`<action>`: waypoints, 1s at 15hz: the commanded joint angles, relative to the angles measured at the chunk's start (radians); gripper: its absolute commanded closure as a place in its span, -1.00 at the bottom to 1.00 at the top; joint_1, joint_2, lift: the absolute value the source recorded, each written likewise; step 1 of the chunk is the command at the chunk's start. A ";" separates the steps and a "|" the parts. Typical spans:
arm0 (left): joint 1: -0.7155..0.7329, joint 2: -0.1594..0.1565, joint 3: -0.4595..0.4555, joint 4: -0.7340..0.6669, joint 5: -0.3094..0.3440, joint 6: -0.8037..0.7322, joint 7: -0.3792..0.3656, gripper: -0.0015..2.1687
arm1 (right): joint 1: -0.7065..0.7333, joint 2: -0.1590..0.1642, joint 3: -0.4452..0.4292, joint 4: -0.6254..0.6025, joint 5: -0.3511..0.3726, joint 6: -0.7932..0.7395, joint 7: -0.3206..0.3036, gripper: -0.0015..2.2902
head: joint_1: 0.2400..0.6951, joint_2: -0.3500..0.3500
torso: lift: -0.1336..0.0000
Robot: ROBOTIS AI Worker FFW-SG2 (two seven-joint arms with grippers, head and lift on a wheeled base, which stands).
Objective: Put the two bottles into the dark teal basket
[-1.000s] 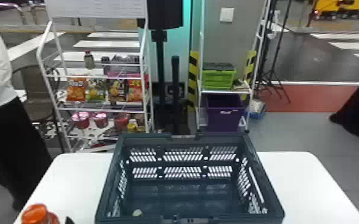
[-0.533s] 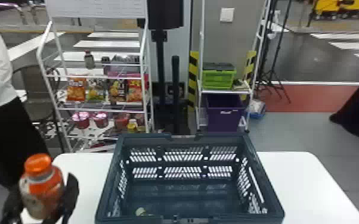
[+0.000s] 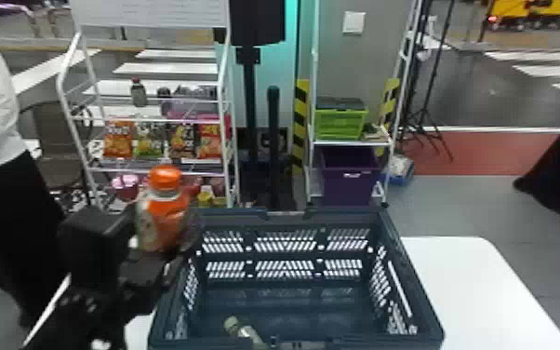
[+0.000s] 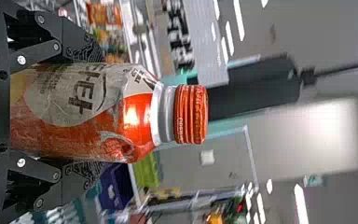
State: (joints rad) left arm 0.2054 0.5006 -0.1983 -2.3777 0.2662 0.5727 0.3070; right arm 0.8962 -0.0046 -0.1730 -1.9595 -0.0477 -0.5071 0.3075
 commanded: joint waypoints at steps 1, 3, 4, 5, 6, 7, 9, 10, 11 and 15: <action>-0.178 -0.011 -0.112 0.032 -0.018 0.160 -0.048 0.83 | 0.003 0.005 0.000 0.011 -0.004 -0.009 0.001 -0.97 | 0.14 0.00 | 1.00; -0.320 -0.065 -0.185 0.106 -0.016 0.350 -0.169 0.83 | 0.010 0.005 -0.003 0.019 -0.004 -0.024 0.001 -0.97 | 0.14 0.00 | 1.00; -0.376 -0.082 -0.211 0.153 -0.010 0.424 -0.243 0.83 | 0.013 0.005 -0.002 0.025 -0.008 -0.037 0.001 -0.97 | 0.14 0.00 | 1.00; -0.431 -0.106 -0.240 0.204 -0.007 0.513 -0.312 0.83 | 0.017 0.005 -0.003 0.028 -0.009 -0.043 0.001 -0.97 | 0.14 0.00 | 1.00; -0.475 -0.125 -0.274 0.259 -0.013 0.559 -0.344 0.83 | 0.021 0.005 -0.002 0.033 -0.009 -0.058 0.001 -0.97 | 0.14 0.00 | 1.00; -0.521 -0.135 -0.316 0.322 -0.021 0.583 -0.375 0.83 | 0.023 0.005 -0.002 0.036 -0.009 -0.058 0.001 -0.97 | 0.14 0.00 | 1.00; -0.583 -0.155 -0.368 0.414 -0.042 0.626 -0.439 0.83 | 0.027 0.005 -0.002 0.034 -0.009 -0.061 0.001 -0.97 | 0.14 0.00 | 1.00; -0.607 -0.172 -0.382 0.443 -0.074 0.657 -0.477 0.83 | 0.029 0.005 0.000 0.034 -0.009 -0.061 0.001 -0.97 | 0.14 0.00 | 1.00; -0.627 -0.195 -0.382 0.469 -0.117 0.715 -0.554 0.83 | 0.032 0.005 0.003 0.033 -0.009 -0.061 0.001 -0.97 | 0.14 0.00 | 1.00; -0.727 -0.254 -0.437 0.597 -0.183 0.813 -0.740 0.83 | 0.038 0.005 0.006 0.034 -0.009 -0.073 0.001 -0.97 | 0.14 0.00 | 1.00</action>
State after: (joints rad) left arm -0.4896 0.2709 -0.6172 -1.8338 0.1018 1.3615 -0.4161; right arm 0.9311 -0.0046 -0.1676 -1.9262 -0.0568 -0.5728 0.3083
